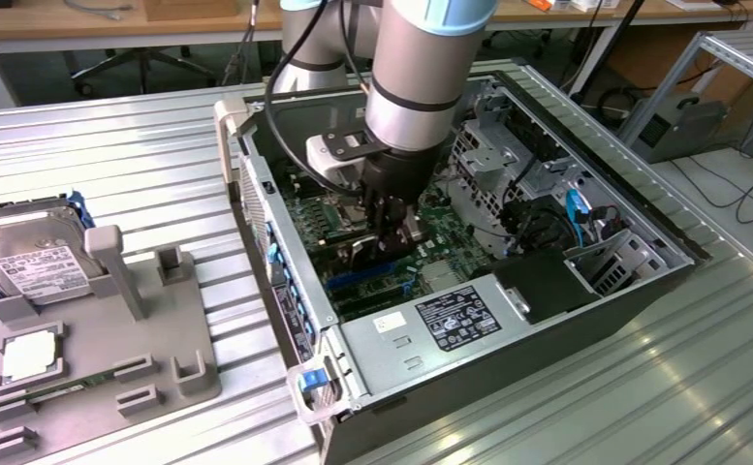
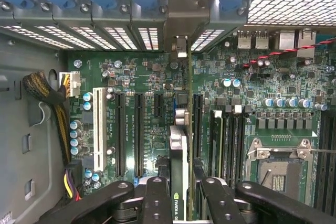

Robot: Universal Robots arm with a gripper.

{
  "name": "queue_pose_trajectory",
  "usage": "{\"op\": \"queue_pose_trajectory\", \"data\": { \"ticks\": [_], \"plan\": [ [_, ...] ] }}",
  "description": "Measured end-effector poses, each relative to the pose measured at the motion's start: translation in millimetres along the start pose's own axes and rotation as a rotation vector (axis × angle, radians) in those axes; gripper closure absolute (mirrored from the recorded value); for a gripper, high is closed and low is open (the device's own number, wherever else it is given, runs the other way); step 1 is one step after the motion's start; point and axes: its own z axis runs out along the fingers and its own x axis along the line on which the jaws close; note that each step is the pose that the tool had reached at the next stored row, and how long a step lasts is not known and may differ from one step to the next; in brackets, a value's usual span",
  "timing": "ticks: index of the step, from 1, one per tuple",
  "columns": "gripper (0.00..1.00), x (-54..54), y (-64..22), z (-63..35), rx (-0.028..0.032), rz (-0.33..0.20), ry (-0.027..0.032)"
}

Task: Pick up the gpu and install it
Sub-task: 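Insert the gpu into the slot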

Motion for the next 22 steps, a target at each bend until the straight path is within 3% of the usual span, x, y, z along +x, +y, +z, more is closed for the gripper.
{"op": "queue_pose_trajectory", "data": {
  "ticks": [22],
  "plan": [
    [0.73, 0.1, 1.5, 5.5, -0.0002, 0.0, 0.0003]
  ]
}}
